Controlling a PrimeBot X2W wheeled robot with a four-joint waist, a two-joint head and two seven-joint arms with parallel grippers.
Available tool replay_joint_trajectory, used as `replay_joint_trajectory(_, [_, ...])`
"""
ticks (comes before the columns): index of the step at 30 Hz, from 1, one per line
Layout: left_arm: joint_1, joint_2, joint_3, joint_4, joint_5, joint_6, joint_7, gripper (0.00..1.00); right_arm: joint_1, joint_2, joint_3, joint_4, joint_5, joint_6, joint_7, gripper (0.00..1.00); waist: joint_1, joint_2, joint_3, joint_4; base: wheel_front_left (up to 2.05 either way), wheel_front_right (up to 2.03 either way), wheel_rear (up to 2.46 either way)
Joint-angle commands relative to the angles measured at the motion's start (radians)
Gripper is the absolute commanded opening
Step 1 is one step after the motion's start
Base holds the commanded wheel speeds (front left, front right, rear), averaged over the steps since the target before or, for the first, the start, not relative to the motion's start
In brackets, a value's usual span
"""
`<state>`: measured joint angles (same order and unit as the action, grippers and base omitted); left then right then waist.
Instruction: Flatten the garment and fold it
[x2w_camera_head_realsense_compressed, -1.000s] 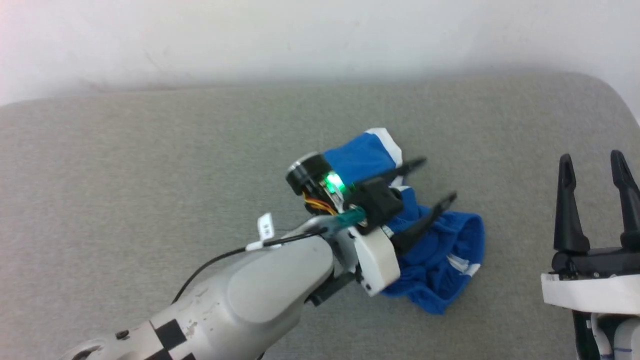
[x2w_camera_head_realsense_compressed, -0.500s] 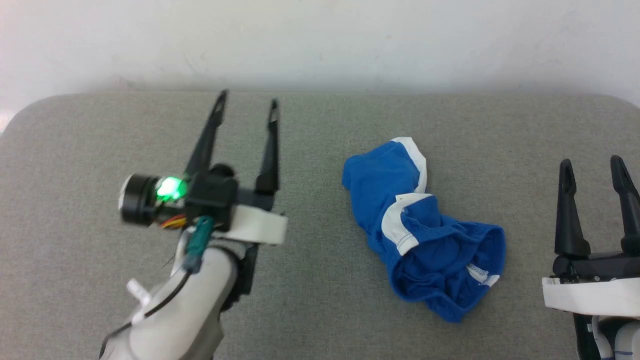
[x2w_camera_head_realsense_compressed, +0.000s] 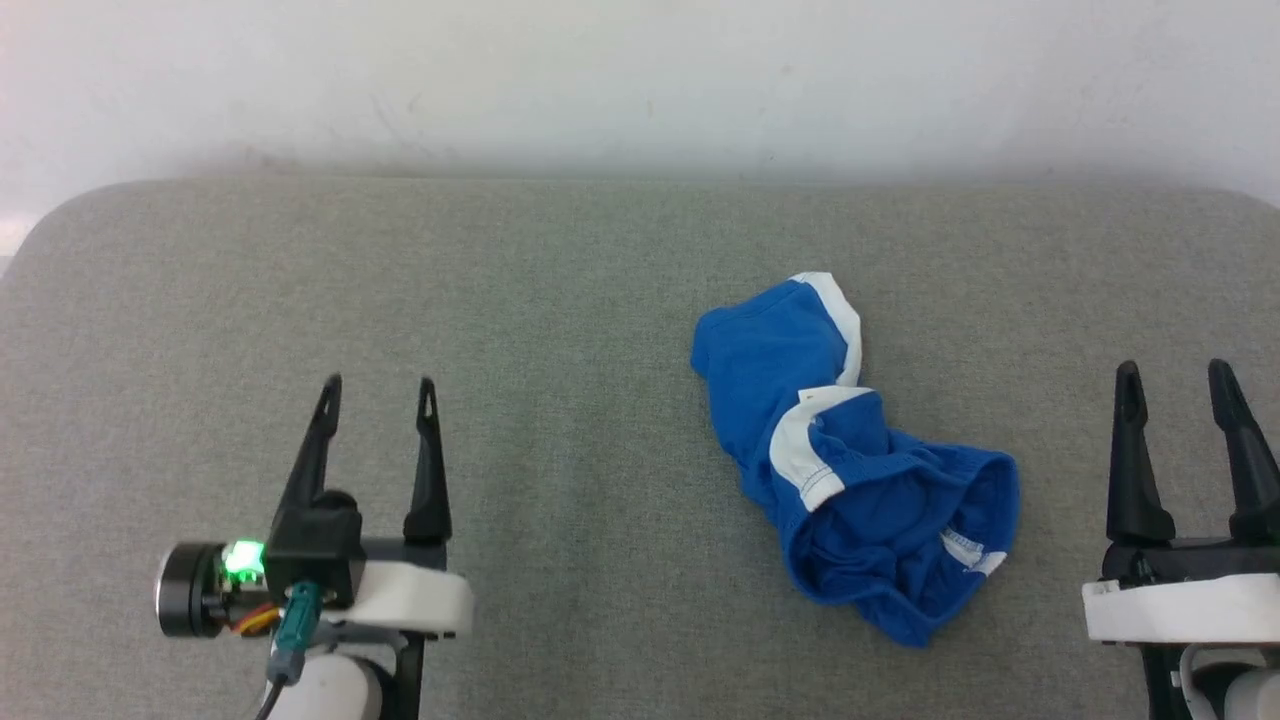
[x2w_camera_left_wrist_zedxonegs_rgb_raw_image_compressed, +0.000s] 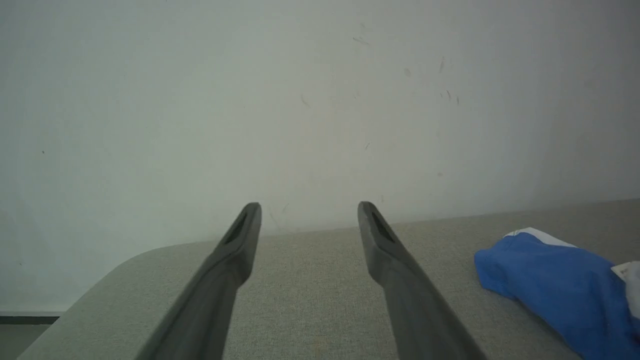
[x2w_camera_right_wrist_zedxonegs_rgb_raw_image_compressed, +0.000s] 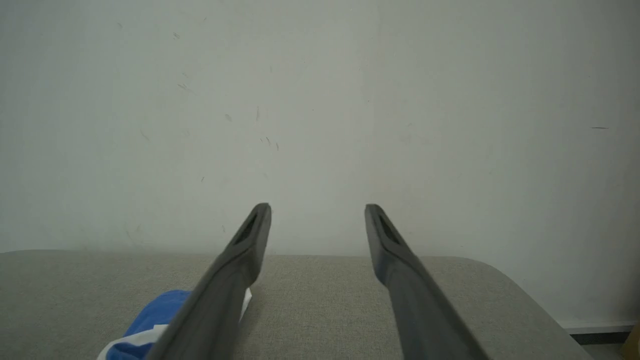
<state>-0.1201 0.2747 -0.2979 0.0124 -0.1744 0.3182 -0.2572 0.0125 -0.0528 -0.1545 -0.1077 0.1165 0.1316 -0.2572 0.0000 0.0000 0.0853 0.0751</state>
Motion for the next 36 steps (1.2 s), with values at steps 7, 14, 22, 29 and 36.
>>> replay_joint_trajectory(7, [0.058,-0.062,0.072,0.020,0.053,-0.080,-0.004,1.00,0.034,0.003,0.020,0.011,0.002,-0.001,-0.005,1.00,0.0000,0.0000,-0.015,0.003,0.00,0.00,0.00])
replay_joint_trajectory(14, [0.018,-0.090,0.110,0.044,0.098,-0.146,-0.004,1.00,0.026,0.003,0.041,0.010,-0.002,-0.001,-0.005,1.00,0.0000,0.0000,-0.017,-0.016,0.00,0.00,0.00])
replay_joint_trajectory(22, [-0.270,-0.063,0.092,0.140,0.129,-0.285,-0.005,1.00,-0.008,0.003,0.060,-0.007,-0.009,-0.001,-0.005,1.00,0.0000,0.0000,0.015,-0.063,0.00,0.00,0.00])
replay_joint_trajectory(29, [-0.615,-0.063,0.052,0.430,0.118,-0.400,0.012,1.00,-0.031,0.003,0.070,-0.018,-0.013,-0.001,-0.005,1.00,0.0000,0.0000,0.058,-0.119,0.00,0.00,0.00])
replay_joint_trajectory(36, [-0.901,-0.107,-0.121,0.719,0.009,-0.448,0.249,1.00,-0.076,0.003,0.092,-0.029,-0.010,-0.001,-0.005,1.00,0.0000,0.0000,0.135,-0.189,0.00,0.00,0.00])
